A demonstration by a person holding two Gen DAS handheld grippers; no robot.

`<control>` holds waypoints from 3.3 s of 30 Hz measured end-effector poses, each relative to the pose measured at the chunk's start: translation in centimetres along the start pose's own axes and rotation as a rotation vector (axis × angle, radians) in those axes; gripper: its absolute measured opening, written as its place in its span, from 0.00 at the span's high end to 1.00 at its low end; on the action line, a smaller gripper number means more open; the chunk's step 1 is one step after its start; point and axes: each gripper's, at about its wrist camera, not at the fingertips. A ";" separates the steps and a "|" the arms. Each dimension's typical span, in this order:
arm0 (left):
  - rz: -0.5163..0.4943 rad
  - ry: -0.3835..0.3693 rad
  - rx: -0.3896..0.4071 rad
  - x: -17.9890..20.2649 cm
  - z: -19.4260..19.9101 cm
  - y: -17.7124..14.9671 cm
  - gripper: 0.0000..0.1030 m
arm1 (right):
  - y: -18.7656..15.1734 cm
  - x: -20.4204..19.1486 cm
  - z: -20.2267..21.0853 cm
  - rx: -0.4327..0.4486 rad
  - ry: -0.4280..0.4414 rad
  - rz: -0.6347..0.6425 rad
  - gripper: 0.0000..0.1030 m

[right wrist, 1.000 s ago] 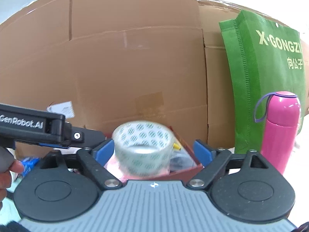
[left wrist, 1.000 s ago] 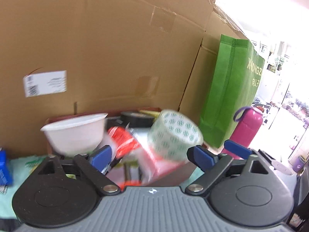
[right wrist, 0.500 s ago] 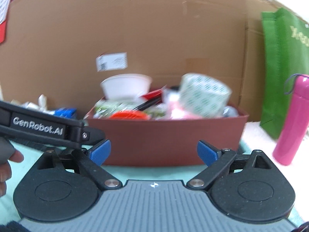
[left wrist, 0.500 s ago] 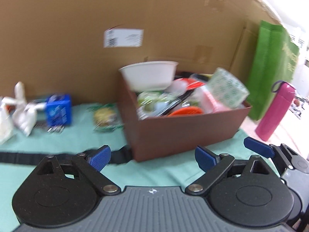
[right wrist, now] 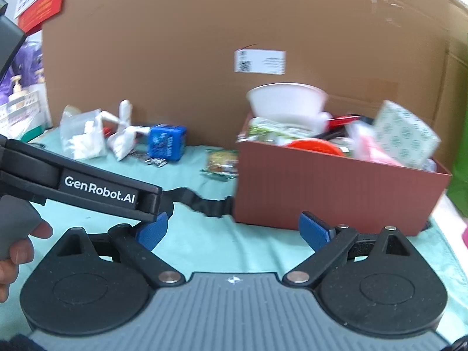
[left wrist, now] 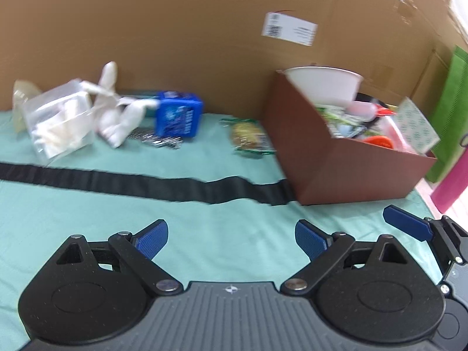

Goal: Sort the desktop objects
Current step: 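Reach the left tool to the blue cube box and grasp it, then carry the blue cube box with the left tool over the brown box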

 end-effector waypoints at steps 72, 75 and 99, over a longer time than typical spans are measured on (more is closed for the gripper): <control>-0.050 -0.254 0.131 -1.1 -2.4 7.8 0.45 | 6.6 -4.7 -9.6 0.097 0.110 0.078 0.44; -0.099 -0.278 0.194 1.0 -0.5 8.9 0.45 | 8.5 -3.5 -7.0 0.170 0.078 0.081 0.44; -0.238 -0.373 0.230 10.7 -7.5 17.5 0.46 | 16.7 10.9 -10.5 0.259 -0.045 -0.075 0.44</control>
Point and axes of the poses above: each gripper's, at about its wrist camera, not at the fingertips, and z roughly against the way its jaws point, x to its right, y to its top, and after that the axes turned 6 degrees about x, right-handed
